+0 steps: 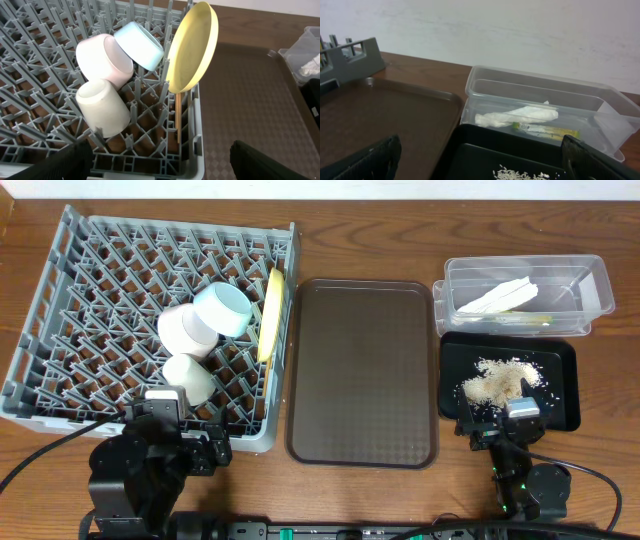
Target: Sort waste into correct bins and load items into the dishwasher
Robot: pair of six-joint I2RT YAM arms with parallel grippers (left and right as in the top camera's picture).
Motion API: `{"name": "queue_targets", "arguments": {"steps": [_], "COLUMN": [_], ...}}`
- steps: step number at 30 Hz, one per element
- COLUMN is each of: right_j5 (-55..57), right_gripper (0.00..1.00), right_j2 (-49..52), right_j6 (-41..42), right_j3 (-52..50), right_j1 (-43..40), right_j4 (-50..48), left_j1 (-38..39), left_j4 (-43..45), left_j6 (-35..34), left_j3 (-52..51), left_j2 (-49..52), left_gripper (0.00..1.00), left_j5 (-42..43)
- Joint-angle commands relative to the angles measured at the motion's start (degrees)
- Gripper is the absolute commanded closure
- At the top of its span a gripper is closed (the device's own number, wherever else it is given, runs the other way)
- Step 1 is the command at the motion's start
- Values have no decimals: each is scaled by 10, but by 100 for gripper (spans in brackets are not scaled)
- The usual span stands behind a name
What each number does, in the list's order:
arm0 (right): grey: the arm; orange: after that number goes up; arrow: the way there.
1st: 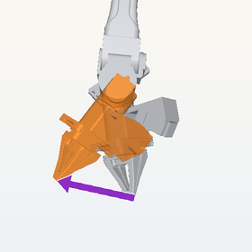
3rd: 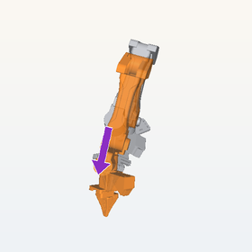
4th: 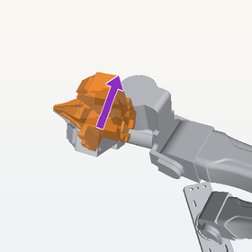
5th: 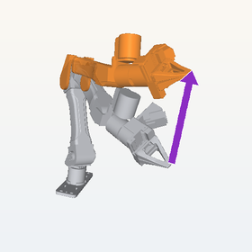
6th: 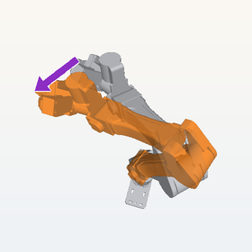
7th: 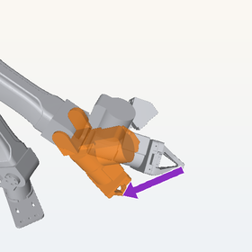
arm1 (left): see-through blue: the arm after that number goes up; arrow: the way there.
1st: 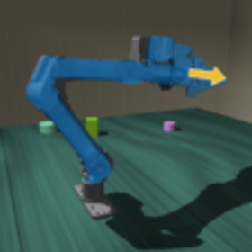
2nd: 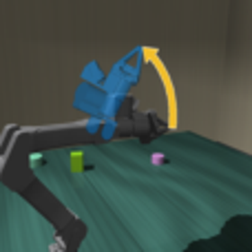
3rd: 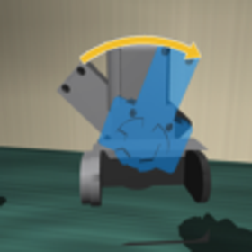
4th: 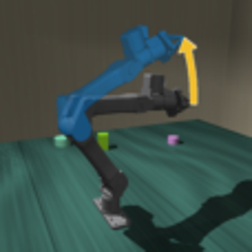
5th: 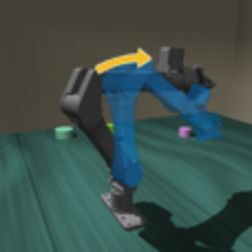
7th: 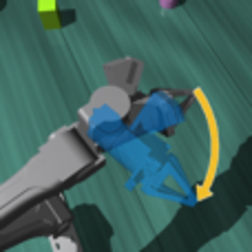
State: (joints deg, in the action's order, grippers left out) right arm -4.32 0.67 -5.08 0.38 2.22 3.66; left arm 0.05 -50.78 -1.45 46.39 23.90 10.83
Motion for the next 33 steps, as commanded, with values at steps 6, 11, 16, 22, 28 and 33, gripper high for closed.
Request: {"name": "queue_targets", "arguments": {"steps": [6,11,16,22,28,33], "right_j5": [-4,-4,-4,-4,-4,-4], "right_gripper": [1,1,1,1,1,1], "right_j2": [-3,-3,-3,-3,-3,-3], "right_j6": [-8,-8,-8,-8,-8,-8], "right_j3": [-1,-1,-1,-1,-1,-1], "right_j1": [1,1,1,1,1,1], "right_j4": [2,2,2,2,2,2], "left_j1": [-1,-1,-1,-1,-1,-1], "left_j4": [0,16,178,381,544,560], "left_j6": [3,2,-39,-50,-3,5], "left_j3": [-2,-66,-235,-380,-444,-462], "left_j2": [-2,-51,-151,-235,-238,-238], "left_gripper": [10,9,9,9,10,9], "left_j5": [7,4,3,3,0,-30]}}
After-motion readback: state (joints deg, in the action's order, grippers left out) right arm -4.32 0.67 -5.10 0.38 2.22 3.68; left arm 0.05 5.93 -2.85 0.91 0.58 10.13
